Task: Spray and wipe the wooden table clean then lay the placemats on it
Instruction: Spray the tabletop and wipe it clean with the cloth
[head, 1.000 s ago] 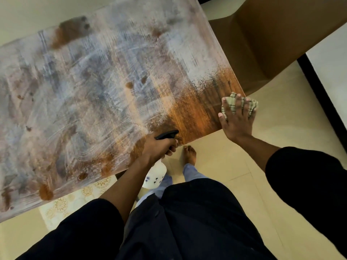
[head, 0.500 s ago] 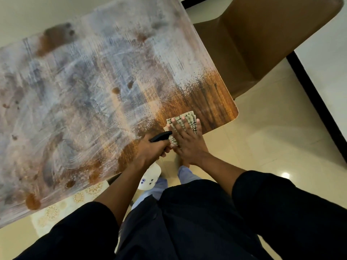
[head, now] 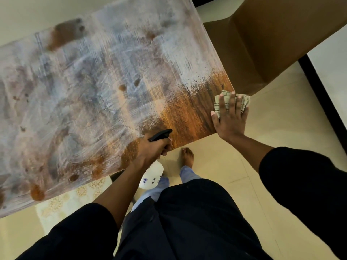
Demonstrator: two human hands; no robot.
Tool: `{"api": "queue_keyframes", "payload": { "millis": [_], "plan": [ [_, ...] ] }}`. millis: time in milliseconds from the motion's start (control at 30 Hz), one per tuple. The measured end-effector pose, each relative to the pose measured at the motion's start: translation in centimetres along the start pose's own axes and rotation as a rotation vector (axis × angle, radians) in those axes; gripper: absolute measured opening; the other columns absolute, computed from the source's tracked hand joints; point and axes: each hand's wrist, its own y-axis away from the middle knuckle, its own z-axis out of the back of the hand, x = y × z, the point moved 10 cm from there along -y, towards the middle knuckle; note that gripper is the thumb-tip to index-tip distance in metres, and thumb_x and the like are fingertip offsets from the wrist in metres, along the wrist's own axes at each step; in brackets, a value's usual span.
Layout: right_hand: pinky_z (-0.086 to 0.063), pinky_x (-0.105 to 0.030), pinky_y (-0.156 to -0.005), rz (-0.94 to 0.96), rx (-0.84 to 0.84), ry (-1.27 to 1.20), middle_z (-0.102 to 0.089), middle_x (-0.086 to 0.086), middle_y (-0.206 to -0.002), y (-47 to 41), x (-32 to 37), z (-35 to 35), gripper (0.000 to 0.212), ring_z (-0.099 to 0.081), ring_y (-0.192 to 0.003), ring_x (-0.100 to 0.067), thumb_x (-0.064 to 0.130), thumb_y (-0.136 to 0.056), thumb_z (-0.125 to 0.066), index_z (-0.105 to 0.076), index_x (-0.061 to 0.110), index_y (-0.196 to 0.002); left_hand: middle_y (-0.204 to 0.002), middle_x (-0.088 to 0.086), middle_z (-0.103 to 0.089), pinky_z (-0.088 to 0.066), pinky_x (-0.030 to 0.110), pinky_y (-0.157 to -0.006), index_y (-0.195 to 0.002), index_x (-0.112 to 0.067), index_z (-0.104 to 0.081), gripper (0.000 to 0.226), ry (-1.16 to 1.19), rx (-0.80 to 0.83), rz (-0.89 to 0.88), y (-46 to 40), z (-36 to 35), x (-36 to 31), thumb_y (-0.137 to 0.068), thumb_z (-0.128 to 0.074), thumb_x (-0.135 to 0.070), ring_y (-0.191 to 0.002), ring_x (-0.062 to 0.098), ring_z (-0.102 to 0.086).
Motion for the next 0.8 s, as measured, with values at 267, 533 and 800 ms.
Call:
{"api": "queue_keyframes", "payload": {
  "millis": [267,533,800],
  "plan": [
    [0.001,-0.066,-0.124,0.302,0.007,0.023,0.009,-0.013,-0.175,3.9,12.2,-2.5,0.075,0.009,-0.161,-0.038,0.060,-0.105,-0.026,0.000,0.027,-0.168,-0.076,0.020,-0.075,-0.044,0.028,-0.048,-0.090,-0.009,-0.080,0.008,0.129,-0.115,-0.004,1.7,3.9,2.5,-0.089,-0.074,-0.014,-0.055,0.025,-0.060],
    [0.004,-0.066,-0.124,0.773,0.122,0.084,0.017,-0.007,-0.174,10.8,26.2,-6.6,0.075,0.020,-0.159,-0.032,0.060,-0.108,-0.026,0.007,0.029,-0.167,-0.078,0.025,-0.075,-0.045,0.021,-0.044,-0.095,0.002,-0.079,0.010,0.234,-0.256,0.074,4.6,8.0,7.1,-0.092,-0.070,-0.004,-0.050,0.020,-0.060],
    [0.003,-0.067,-0.124,0.437,0.020,0.070,0.008,-0.001,-0.176,4.6,18.0,-3.3,0.079,0.006,-0.160,-0.039,0.072,-0.101,-0.024,0.000,0.036,-0.167,-0.074,0.014,-0.076,-0.046,0.021,-0.047,-0.101,-0.010,-0.080,0.014,0.267,-0.285,0.124,5.4,10.6,10.9,-0.089,-0.074,-0.007,-0.051,0.018,-0.063]
  ]
}}
